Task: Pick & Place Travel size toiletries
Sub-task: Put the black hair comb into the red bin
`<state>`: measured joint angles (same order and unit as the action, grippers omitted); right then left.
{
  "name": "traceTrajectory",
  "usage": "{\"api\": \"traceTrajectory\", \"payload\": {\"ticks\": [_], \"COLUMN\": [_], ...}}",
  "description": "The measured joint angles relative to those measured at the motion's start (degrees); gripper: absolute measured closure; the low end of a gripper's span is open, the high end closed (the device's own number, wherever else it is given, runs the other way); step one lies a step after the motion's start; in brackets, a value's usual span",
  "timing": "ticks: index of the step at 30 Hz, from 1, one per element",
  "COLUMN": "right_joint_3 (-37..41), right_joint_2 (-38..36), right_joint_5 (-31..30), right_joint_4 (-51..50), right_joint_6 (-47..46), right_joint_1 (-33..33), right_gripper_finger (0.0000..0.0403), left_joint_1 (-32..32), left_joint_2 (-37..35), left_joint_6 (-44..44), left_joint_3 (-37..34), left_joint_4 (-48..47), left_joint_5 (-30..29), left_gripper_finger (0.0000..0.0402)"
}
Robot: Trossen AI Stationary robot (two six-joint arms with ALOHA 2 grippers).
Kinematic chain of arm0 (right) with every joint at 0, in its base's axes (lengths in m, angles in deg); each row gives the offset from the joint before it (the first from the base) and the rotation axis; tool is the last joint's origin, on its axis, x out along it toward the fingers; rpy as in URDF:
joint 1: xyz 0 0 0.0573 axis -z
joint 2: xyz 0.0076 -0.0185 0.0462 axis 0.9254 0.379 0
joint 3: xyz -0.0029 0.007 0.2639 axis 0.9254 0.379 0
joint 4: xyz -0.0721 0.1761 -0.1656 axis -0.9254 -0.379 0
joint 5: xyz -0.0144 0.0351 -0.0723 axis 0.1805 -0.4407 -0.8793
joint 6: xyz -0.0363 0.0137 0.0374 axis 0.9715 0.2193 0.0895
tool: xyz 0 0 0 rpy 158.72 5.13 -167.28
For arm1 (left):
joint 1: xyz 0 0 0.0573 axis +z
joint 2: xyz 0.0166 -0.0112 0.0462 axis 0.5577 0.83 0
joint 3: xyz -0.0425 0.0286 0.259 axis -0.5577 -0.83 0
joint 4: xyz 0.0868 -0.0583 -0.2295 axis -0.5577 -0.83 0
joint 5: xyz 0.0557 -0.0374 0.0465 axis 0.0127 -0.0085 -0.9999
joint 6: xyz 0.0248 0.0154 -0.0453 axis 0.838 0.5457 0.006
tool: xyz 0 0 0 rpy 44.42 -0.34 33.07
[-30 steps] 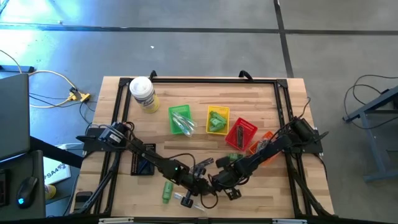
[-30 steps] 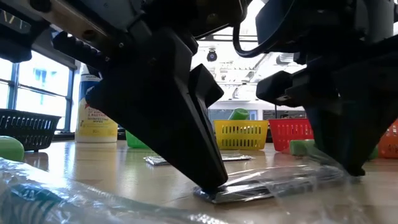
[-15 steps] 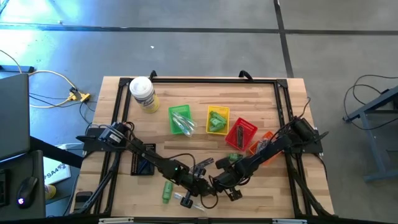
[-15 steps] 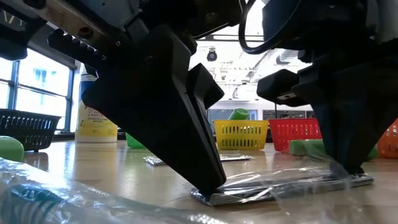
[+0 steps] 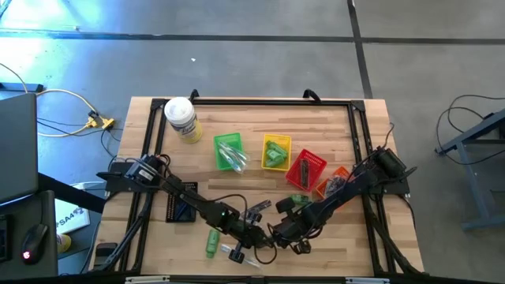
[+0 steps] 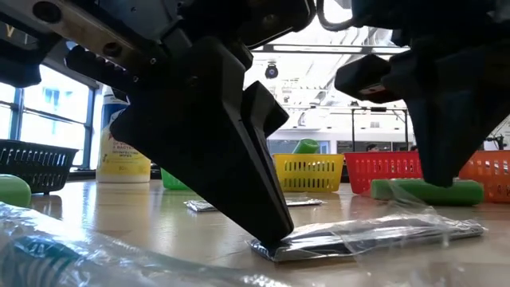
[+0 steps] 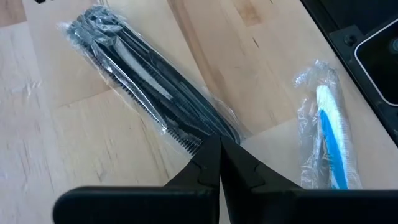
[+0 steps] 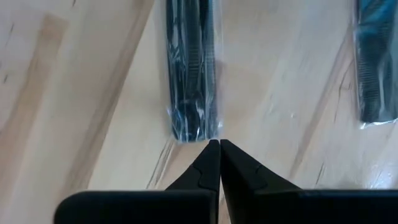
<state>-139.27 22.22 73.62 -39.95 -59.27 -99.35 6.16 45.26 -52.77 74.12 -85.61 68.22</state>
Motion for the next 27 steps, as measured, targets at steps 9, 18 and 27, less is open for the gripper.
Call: {"api": "traceTrajectory", "payload": {"ticks": [9, 18, 27], "right_joint_3": [-0.03, 2.34, 2.12], "right_joint_2": [-0.11, 1.01, 5.22], "right_joint_5": [4.32, 3.53, 0.92], "right_joint_4": [0.09, 9.87, 13.49], "right_joint_6": [-8.15, -4.86, 1.23], "right_joint_1": [1.34, 1.21, 2.59], "right_gripper_finger": [0.04, 0.0342, 0.0144], "left_joint_1": [-0.02, -0.03, -0.01], "left_joint_2": [0.0, 0.0, 0.0], "left_joint_6": [-0.35, 2.14, 2.78], "left_joint_3": [0.03, 0.15, 0.15], "left_joint_4": [-1.6, -2.58, -2.54], "left_joint_5": [-3.33, -7.5, -7.6], "left_gripper_finger": [0.0401, 0.0401, 0.0401]}}
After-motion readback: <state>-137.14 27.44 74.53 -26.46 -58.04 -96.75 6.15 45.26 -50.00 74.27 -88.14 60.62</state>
